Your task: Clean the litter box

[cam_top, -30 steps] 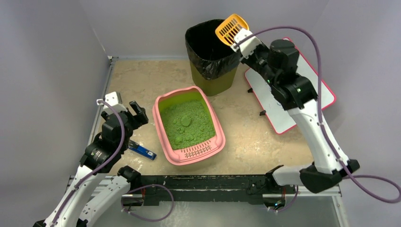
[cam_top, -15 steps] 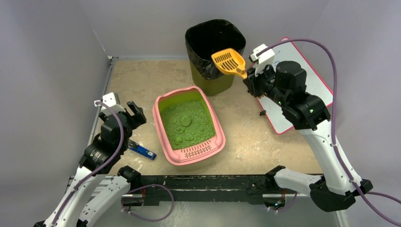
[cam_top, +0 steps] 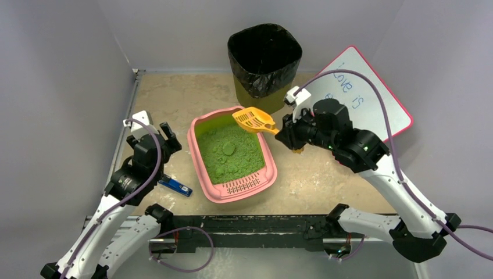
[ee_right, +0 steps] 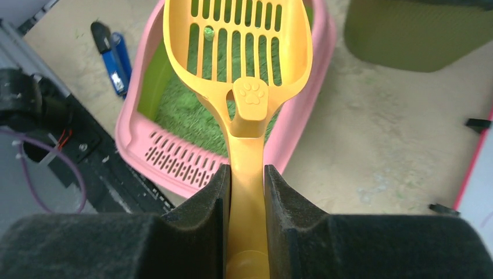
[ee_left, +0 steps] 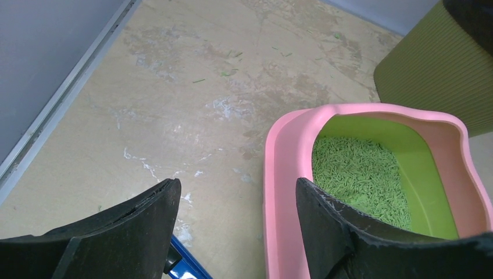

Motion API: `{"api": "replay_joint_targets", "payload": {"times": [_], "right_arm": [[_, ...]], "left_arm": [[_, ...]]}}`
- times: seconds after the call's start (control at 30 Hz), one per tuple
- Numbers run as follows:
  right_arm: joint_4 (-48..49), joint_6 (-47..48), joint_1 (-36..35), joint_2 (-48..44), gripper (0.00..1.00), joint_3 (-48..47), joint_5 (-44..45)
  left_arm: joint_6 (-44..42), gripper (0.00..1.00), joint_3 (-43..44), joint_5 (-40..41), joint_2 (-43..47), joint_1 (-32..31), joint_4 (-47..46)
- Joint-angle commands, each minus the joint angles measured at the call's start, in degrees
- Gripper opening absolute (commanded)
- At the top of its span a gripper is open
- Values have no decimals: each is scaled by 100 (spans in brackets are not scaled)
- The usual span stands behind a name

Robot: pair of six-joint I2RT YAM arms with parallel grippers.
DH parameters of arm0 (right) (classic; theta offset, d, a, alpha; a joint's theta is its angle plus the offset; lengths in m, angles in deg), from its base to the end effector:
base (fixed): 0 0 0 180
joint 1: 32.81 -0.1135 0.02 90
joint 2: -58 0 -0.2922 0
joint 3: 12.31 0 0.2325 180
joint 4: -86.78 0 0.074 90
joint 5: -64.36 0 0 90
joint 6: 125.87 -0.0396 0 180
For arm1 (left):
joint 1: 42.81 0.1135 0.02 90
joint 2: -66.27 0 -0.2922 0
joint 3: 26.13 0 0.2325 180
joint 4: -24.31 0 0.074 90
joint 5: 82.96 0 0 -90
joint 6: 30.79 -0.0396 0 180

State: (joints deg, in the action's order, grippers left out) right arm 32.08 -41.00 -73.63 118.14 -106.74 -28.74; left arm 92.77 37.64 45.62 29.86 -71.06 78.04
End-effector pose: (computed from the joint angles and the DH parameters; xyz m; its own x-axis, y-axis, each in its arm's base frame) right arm 0.1295 0.1147 0.4583 -0.3246 -0.1624 -0.9318 -0.6647 0.7400 0.1026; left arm 0.0869 -0.0187 0.3472 -0.2585 -0.3517 -0.8997 -0.3181 0.9104 -0.2645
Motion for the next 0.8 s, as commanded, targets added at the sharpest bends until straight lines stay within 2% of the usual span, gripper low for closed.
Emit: {"api": "replay_joint_targets", "payload": {"times": [0.0, 0.23, 0.53, 0.77], "right_arm": [[291, -231, -315, 153, 0, 200, -131], [120, 124, -866, 596, 0, 239, 272], [-862, 325, -1410, 1730, 0, -93, 728], [-886, 616, -1708, 2274, 0, -52, 880]], "left_arm": [[92, 71, 134, 202, -18, 13, -90], [89, 73, 107, 426, 246, 13, -99], [102, 74, 95, 561, 514, 13, -91], [98, 74, 92, 566, 605, 13, -107]]}}
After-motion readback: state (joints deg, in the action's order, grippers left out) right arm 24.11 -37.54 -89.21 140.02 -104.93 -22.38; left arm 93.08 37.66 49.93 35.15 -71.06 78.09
